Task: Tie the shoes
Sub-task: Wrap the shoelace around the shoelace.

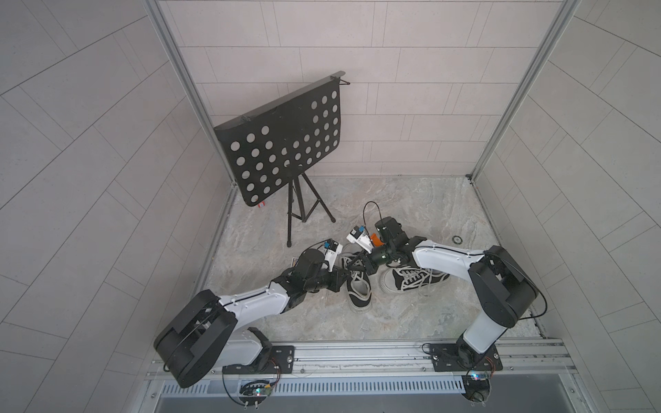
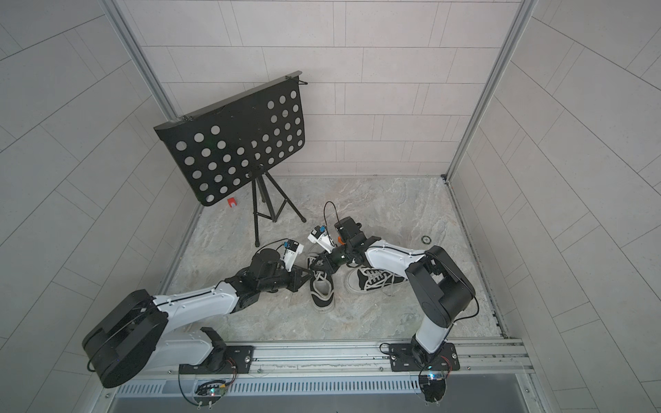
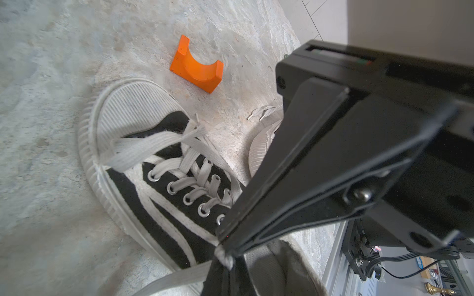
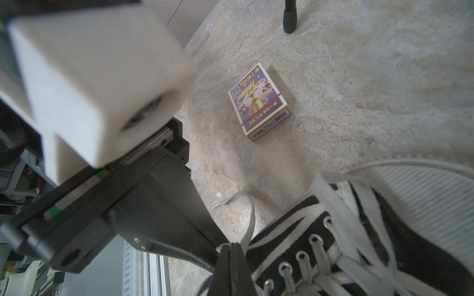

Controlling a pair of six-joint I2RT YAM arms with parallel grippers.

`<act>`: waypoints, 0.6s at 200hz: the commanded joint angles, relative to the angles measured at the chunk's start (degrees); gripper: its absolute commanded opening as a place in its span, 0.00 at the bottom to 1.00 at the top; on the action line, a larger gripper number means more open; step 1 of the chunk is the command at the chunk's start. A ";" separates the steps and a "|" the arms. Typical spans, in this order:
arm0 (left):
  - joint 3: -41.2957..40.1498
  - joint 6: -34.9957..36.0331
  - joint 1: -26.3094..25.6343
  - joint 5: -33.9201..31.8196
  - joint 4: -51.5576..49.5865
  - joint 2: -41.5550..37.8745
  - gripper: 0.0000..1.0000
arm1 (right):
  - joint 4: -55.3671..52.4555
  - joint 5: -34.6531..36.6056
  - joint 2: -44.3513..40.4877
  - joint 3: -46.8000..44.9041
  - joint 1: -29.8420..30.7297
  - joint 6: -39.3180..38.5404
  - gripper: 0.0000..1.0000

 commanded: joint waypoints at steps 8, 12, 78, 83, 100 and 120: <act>1.55 2.24 0.52 -4.91 -5.29 -3.61 0.32 | 1.39 3.34 -3.41 -2.74 -0.45 0.53 0.00; 1.53 2.59 0.65 -5.55 -6.33 -4.35 0.36 | 1.53 4.02 -3.90 -2.97 -0.57 0.62 0.00; 10.53 14.41 2.32 -15.74 -23.31 -5.15 0.69 | 2.39 8.88 -8.19 -7.00 -1.91 1.97 0.00; 11.64 15.51 2.34 -15.77 -23.81 -3.90 0.69 | 2.67 8.87 -8.28 -7.29 -1.86 2.22 0.00; 15.69 19.79 2.29 -15.17 -25.27 0.27 0.69 | 3.29 8.87 -8.55 -7.92 -2.00 2.87 0.00; 19.87 25.16 2.29 -13.03 -26.64 4.96 0.69 | 3.52 8.87 -8.81 -8.25 -2.05 3.07 0.00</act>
